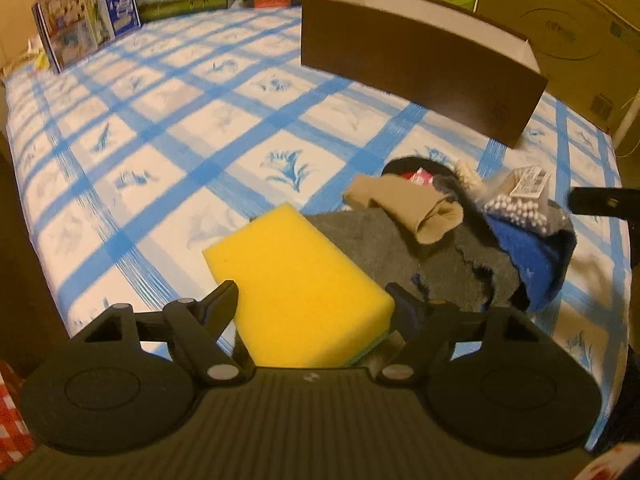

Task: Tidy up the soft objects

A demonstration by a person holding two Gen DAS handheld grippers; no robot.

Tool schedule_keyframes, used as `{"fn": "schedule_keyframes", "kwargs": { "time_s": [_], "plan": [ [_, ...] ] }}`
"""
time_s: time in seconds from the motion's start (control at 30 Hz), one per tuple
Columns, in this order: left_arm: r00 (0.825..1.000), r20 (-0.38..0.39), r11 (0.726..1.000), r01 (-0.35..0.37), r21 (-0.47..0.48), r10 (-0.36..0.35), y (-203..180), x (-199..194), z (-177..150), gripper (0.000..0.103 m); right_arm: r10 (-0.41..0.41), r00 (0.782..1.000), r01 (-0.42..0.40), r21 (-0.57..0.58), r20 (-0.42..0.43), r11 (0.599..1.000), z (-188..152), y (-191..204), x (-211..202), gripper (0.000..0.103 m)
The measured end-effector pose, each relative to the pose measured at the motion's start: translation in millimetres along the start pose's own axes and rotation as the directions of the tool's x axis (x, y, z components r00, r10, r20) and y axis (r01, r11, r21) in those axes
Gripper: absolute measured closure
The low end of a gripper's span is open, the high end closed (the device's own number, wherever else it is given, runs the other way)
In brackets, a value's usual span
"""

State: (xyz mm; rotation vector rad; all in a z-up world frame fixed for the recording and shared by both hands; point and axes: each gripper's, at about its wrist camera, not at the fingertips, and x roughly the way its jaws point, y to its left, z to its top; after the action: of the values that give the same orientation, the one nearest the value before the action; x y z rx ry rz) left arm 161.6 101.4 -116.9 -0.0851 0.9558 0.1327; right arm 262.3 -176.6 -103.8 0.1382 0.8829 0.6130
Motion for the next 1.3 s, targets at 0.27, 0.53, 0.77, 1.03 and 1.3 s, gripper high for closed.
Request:
{"fn": "schedule_keyframes", "kwargs": {
  "time_s": [0.27,0.53,0.77,1.03,1.3],
  "plan": [
    [0.995,0.097,0.997,-0.045,0.058,0.039,-1,-17,22,0.026,-0.032,0.999,0.032,0.001,0.006,0.999,13,-2,30,0.038],
    [0.993,0.114,0.996,-0.045,0.082,0.035,-8,-16,32,0.026,-0.035,0.999,0.034,-0.039,-0.028,0.999,14,4,43,0.099],
    [0.99,0.135,0.993,-0.043,0.111,0.028,-12,-24,37,0.026,-0.024,0.999,0.026,-0.042,0.043,0.999,20,4,21,0.102],
    [0.981,0.193,0.987,-0.045,0.155,0.015,-19,-35,58,0.026,-0.014,0.992,0.02,-0.046,0.124,0.999,42,2,-10,0.102],
    [0.968,0.251,0.977,-0.039,0.209,-0.015,-31,-38,91,0.026,-0.004,0.984,0.018,-0.077,0.177,0.997,65,1,-25,0.102]
  ]
}}
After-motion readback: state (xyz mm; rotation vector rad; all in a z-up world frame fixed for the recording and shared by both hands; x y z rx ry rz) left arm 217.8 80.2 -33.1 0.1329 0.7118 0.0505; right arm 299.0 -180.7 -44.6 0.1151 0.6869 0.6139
